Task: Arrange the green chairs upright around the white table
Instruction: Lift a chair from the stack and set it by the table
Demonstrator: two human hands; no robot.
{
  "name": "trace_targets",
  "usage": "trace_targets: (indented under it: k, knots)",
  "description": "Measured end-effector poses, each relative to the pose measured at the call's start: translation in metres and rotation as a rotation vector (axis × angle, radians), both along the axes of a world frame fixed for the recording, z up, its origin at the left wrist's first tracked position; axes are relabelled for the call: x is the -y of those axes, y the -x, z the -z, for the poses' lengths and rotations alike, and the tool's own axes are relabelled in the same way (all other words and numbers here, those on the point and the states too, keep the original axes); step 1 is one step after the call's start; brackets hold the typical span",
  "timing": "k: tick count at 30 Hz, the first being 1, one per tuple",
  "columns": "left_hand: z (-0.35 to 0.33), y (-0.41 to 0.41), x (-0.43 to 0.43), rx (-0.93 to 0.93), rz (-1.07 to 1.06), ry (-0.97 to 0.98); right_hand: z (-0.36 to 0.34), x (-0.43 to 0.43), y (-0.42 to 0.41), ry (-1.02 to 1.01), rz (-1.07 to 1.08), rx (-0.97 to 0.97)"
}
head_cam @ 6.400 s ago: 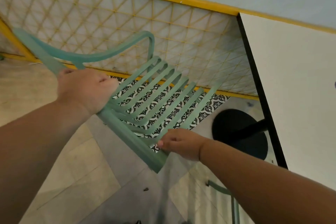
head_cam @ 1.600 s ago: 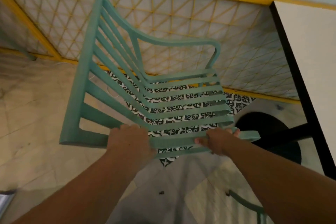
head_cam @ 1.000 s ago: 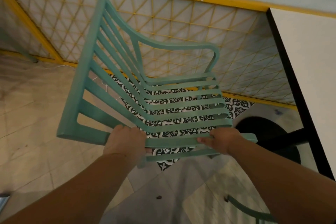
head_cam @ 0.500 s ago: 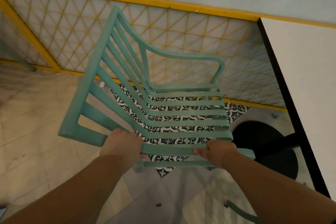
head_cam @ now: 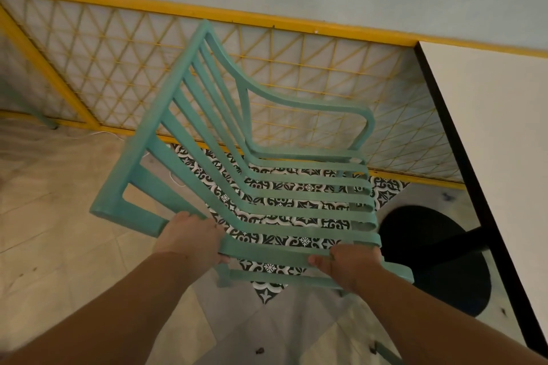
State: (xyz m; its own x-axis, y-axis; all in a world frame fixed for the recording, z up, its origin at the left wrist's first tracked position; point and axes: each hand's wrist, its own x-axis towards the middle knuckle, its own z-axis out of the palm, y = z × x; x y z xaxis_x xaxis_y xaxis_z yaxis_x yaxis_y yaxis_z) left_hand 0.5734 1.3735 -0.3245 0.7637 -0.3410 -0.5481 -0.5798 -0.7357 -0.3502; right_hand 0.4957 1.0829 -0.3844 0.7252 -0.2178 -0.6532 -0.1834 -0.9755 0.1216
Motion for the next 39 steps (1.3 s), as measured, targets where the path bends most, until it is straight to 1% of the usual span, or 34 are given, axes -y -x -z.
trace_targets:
  k: [5,6,9,10,12,14,15,17,19,20,22,24,26,29,31,33,36,39]
  knots:
    - [-0.005,0.001,0.004,-0.009,-0.032,0.015,-0.011,0.002,0.022,-0.159,0.095,0.072]
    - [-0.009,0.003,0.004,-0.009,-0.035,0.020,-0.017,0.000,0.032,-0.199,0.133,0.069]
    - [-0.037,0.020,0.000,-0.051,-0.049,0.081,-0.057,-0.006,0.059,-0.377,0.317,0.186]
    - [-0.050,0.029,0.002,-0.091,-0.075,0.154,-0.072,-0.008,0.069,-0.427,0.353,0.216]
    - [-0.093,0.050,0.003,-0.119,-0.195,0.425,-0.102,-0.011,0.092,-0.464,0.381,0.262]
    - [-0.144,0.065,-0.003,-0.040,-0.244,0.707,-0.143,-0.019,0.108,-0.476,0.402,0.288]
    - [-0.166,0.071,-0.011,-0.004,-0.229,0.800,-0.165,-0.024,0.115,-0.492,0.400,0.322]
    - [-0.207,0.080,-0.030,0.045,-0.179,0.871,-0.207,-0.039,0.122,-0.543,0.385,0.394]
    - [-0.247,0.082,-0.058,0.094,-0.099,0.893,-0.254,-0.060,0.128,-0.567,0.340,0.463]
    - [-0.263,0.081,-0.071,0.105,-0.064,0.888,-0.273,-0.069,0.132,-0.543,0.315,0.479]
    - [-0.284,0.070,-0.092,0.119,-0.037,0.865,-0.296,-0.075,0.132,-0.489,0.270,0.540]
    - [-0.301,0.050,-0.106,0.132,-0.026,0.845,-0.311,-0.080,0.124,-0.485,0.287,0.565]
    - [-0.311,0.032,-0.113,0.160,-0.015,0.829,-0.317,-0.087,0.111,-0.503,0.297,0.580]
    - [-0.318,0.007,-0.112,0.152,-0.011,0.790,-0.324,-0.091,0.086,-0.533,0.303,0.599]
    - [-0.319,-0.011,-0.110,0.161,-0.018,0.775,-0.325,-0.092,0.068,-0.538,0.289,0.569]
    - [-0.320,-0.031,-0.108,0.158,-0.028,0.761,-0.324,-0.088,0.044,-0.524,0.268,0.519]
    - [-0.316,-0.059,-0.103,0.152,-0.041,0.737,-0.319,-0.081,0.007,-0.480,0.214,0.501]
    - [-0.315,-0.089,-0.103,0.139,-0.024,0.714,-0.315,-0.082,-0.023,-0.455,0.213,0.486]
